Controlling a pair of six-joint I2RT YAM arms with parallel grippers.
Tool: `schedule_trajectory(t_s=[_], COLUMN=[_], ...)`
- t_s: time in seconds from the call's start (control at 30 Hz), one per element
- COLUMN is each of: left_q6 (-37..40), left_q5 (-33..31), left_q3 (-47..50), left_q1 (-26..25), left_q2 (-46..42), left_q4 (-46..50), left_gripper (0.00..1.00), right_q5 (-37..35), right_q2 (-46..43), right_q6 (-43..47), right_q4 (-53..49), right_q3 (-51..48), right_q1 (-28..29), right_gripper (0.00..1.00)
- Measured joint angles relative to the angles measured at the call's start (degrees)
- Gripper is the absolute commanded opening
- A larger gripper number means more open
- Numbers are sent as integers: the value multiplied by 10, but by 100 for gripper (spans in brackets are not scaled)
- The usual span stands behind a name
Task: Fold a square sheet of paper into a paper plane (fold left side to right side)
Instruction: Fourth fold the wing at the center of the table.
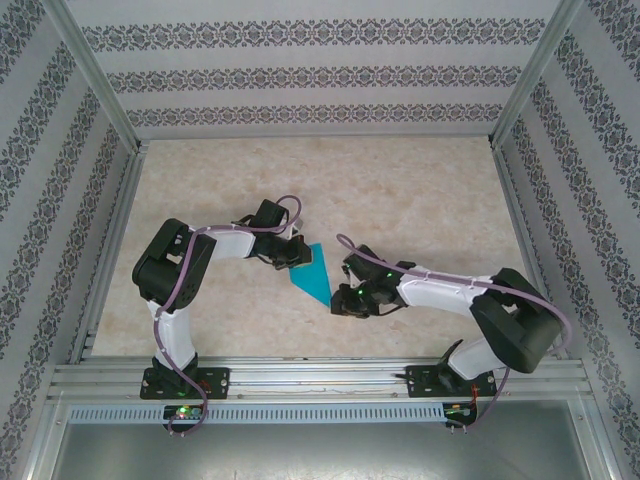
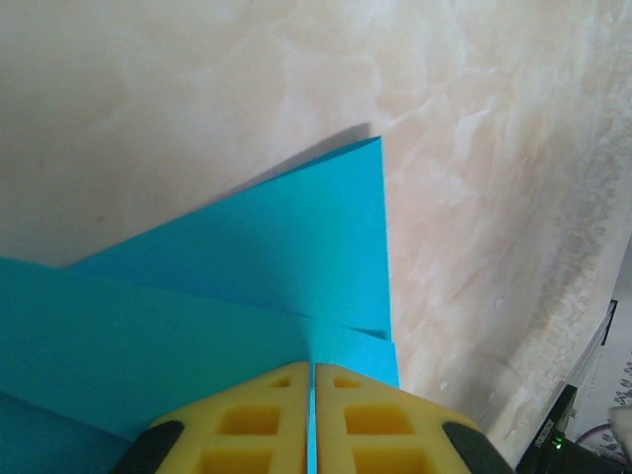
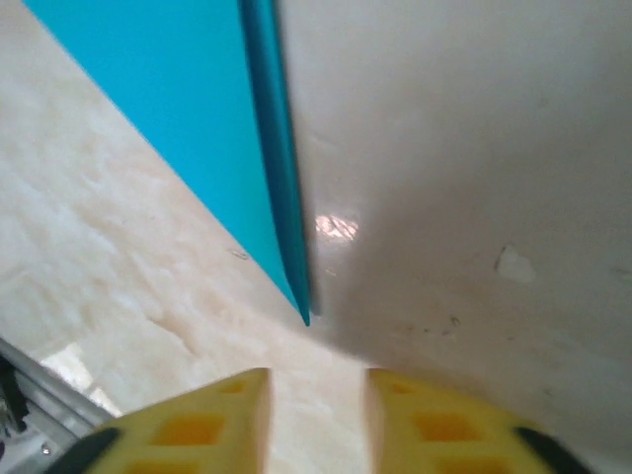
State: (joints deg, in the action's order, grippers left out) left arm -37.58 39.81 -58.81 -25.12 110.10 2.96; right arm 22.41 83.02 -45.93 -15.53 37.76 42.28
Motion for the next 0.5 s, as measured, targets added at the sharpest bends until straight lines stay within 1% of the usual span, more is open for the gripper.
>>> schedule_trajectory(t_s=[0.1,0.2,0.33,0.5], left_q6=[2,12,25,36], left_q5=[0,-8,-30,-76], left_q3=[-17,-28,-27,21], left_q1=[1,4,21,44], left_q2=[-15,-58,-137,-235], left_q4=[15,29,43,44], left_gripper=[27,33,40,46], right_q5=[9,17,37,70], right_q2=[-16,-16,9,90], right_q6=[37,79,133,194], right_q4=[-1,8,26,45], right_q3=[13,30,58,110], right_q1=[-37,-71,-92,-95], right_gripper=[54,58,58,57])
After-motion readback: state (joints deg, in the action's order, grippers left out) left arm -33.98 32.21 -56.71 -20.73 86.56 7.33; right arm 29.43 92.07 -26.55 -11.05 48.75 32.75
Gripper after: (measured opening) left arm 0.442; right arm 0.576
